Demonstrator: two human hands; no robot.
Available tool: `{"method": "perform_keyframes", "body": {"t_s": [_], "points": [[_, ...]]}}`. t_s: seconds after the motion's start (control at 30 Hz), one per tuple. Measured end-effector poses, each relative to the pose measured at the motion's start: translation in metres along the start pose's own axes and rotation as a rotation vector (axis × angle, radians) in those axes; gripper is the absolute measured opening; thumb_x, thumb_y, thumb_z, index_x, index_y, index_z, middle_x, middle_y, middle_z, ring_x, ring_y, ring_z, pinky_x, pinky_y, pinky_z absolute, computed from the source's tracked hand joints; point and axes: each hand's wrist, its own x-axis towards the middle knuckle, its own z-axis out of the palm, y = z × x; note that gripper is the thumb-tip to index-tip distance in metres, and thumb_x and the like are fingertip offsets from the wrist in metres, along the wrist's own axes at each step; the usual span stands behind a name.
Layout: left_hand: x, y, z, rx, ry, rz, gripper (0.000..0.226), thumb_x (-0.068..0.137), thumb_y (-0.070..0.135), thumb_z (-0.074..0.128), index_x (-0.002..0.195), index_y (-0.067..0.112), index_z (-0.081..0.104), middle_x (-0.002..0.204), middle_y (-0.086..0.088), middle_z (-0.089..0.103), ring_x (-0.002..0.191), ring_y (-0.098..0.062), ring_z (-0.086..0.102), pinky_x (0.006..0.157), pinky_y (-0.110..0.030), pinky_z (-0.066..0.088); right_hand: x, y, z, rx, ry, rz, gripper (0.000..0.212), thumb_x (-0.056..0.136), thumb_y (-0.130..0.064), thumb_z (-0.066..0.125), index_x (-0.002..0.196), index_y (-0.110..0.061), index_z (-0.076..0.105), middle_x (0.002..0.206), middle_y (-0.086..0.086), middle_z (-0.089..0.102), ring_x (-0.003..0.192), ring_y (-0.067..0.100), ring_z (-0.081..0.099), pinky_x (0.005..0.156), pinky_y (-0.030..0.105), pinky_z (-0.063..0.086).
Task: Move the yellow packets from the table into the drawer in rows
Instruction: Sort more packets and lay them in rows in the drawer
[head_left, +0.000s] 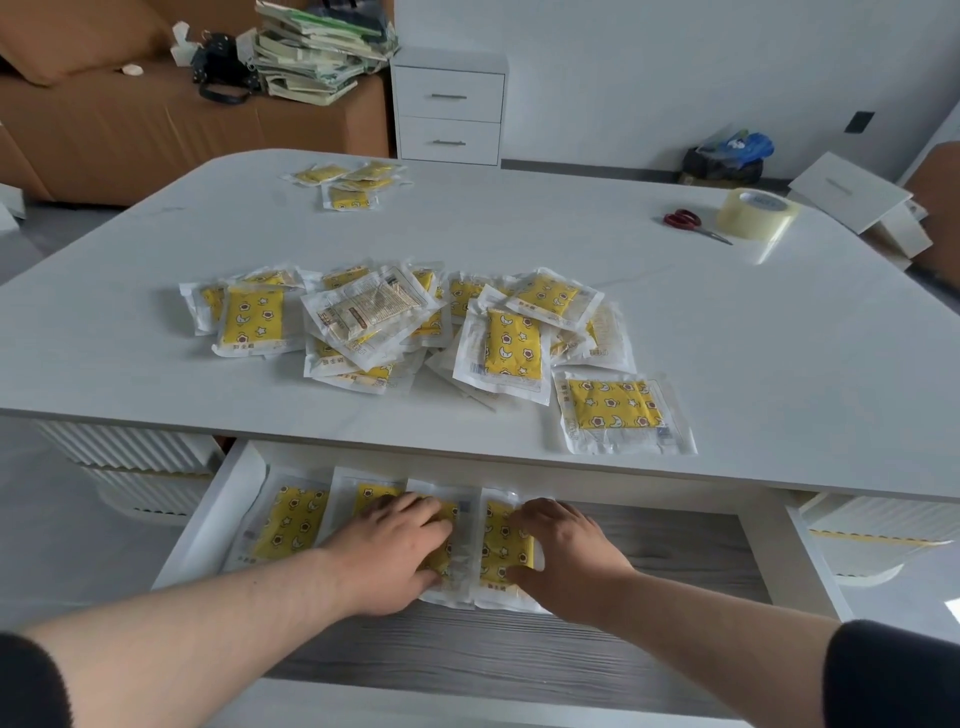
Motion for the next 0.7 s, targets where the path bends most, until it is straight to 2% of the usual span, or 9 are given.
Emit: {"method": "perform_keyframes", "body": {"t_s": [0.1, 0.17, 0.27, 0.37, 0.4, 0.47, 0.6, 0.7], "points": [[-0.005, 0.002, -0.013, 0.01, -0.024, 0.005, 0.054, 0.096, 0.042, 0.046, 0.144, 0.02, 0.035, 0.156, -0.001, 0.021, 0.145, -0.021, 0.015, 0.119, -0.043, 0.017, -0.009, -0.005, -0.018, 0.021, -0.073, 0.02, 0.053, 0.091, -0.045, 0.057, 0.141, -0.029, 0.046, 0.144, -0.009, 0.047, 0.131, 0.015, 0.045, 0.109, 0.029, 0.037], [-0.012, 0.007, -0.03, -0.003, -0.048, 0.014, 0.043, 0.095, 0.039, 0.047, 0.133, 0.019, 0.048, 0.146, -0.001, 0.036, 0.138, -0.021, 0.028, 0.114, -0.041, 0.029, -0.018, -0.01, -0.034, 0.041, -0.158, 0.038, 0.044, 0.092, -0.041, 0.057, 0.134, -0.031, 0.053, 0.138, -0.009, 0.054, 0.124, 0.015, 0.053, 0.103, 0.029, 0.044], [-0.027, 0.019, -0.063, -0.075, -0.035, -0.014, 0.028, 0.093, 0.035, 0.048, 0.113, 0.019, 0.057, 0.12, 0.0, 0.055, 0.113, -0.019, 0.051, 0.094, -0.035, 0.045, -0.033, -0.026, -0.062, 0.003, -0.249, 0.004, 0.034, 0.091, -0.038, 0.056, 0.124, -0.032, 0.06, 0.125, -0.009, 0.061, 0.111, 0.016, 0.059, 0.094, 0.03, 0.05], [-0.05, 0.031, -0.099, -0.202, 0.021, -0.047, 0.025, 0.09, 0.036, 0.052, 0.109, 0.023, 0.063, 0.106, 0.007, 0.063, 0.09, -0.015, 0.057, 0.075, -0.029, 0.048, -0.051, -0.046, -0.093, 0.058, -0.206, -0.015, 0.031, 0.088, -0.034, 0.059, 0.119, -0.029, 0.064, 0.108, -0.013, 0.064, 0.103, 0.013, 0.062, 0.093, 0.03, 0.051], [-0.058, 0.034, -0.109, -0.249, 0.065, -0.05, 0.025, 0.09, 0.038, 0.054, 0.11, 0.027, 0.063, 0.103, 0.01, 0.062, 0.088, -0.011, 0.056, 0.074, -0.027, 0.047, -0.059, -0.052, -0.102, 0.09, -0.182, -0.018, 0.031, 0.087, -0.033, 0.06, 0.117, -0.028, 0.065, 0.1, -0.016, 0.063, 0.101, 0.012, 0.063, 0.092, 0.029, 0.052], [-0.075, 0.039, -0.126, -0.335, 0.145, -0.07, 0.027, 0.089, 0.042, 0.057, 0.114, 0.032, 0.063, 0.105, 0.014, 0.061, 0.091, -0.006, 0.057, 0.081, -0.026, 0.049, -0.076, -0.061, -0.118, 0.165, -0.13, -0.012, 0.028, 0.085, -0.032, 0.062, 0.112, -0.029, 0.068, 0.089, -0.02, 0.062, 0.095, 0.007, 0.063, 0.091, 0.025, 0.052], [-0.095, 0.041, -0.143, -0.472, 0.203, -0.107, 0.021, 0.088, 0.04, 0.063, 0.108, 0.033, 0.065, 0.102, 0.018, 0.062, 0.093, 0.0, 0.059, 0.086, -0.025, 0.051, -0.093, -0.068, -0.146, 0.247, -0.02, -0.021, 0.023, 0.086, -0.032, 0.063, 0.108, -0.027, 0.069, 0.094, -0.016, 0.065, 0.092, 0.005, 0.065, 0.089, 0.025, 0.054], [-0.097, 0.039, -0.149, -0.575, 0.275, -0.135, 0.015, 0.089, 0.034, 0.064, 0.104, 0.033, 0.066, 0.099, 0.019, 0.064, 0.091, 0.002, 0.06, 0.085, -0.022, 0.05, -0.089, -0.071, -0.156, 0.246, 0.036, -0.029, 0.021, 0.088, -0.031, 0.063, 0.107, -0.024, 0.069, 0.092, -0.014, 0.064, 0.089, 0.005, 0.065, 0.086, 0.023, 0.055]]}}
